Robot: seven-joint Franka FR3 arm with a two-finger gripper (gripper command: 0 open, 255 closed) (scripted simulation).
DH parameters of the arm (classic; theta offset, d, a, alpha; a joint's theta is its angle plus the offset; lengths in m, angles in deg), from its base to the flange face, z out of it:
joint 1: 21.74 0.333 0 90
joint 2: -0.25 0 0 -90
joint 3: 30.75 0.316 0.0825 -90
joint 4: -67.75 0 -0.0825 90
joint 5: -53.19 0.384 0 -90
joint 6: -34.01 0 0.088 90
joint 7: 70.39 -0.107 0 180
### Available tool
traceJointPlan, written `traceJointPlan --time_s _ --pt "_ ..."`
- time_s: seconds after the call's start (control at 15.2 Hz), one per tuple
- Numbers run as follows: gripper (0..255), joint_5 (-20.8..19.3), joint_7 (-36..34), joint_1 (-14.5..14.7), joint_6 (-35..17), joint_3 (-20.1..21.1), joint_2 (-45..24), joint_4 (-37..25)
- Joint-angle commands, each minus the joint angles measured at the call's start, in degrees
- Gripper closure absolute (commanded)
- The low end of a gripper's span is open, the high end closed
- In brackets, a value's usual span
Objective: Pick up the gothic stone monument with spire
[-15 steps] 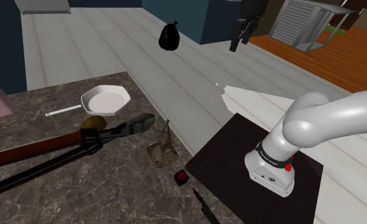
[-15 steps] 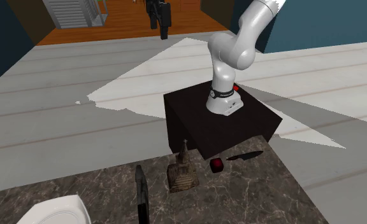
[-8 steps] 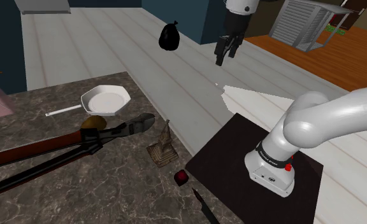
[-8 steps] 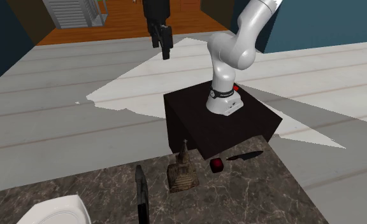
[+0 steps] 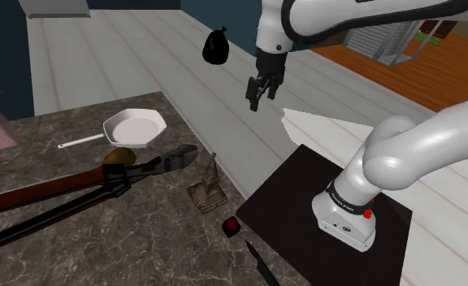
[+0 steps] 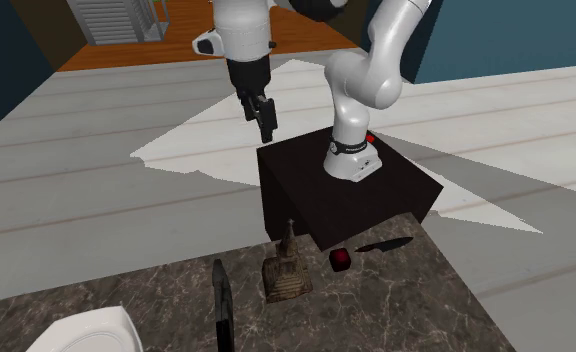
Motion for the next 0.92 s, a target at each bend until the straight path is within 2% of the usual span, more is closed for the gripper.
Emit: traceJointPlan --time_s 0.0,0.46,0.86 --pt "0 1.07 -1.44 0.62 -3.08 1.32 -3.14 0.36" --pt "0 3.96 -6.80 2.92 -12.81 6.19 -14.94 -0.15" --pt "0 4.42 -11.73 4.68 -20.48 9.85 -26.91 -3.27"
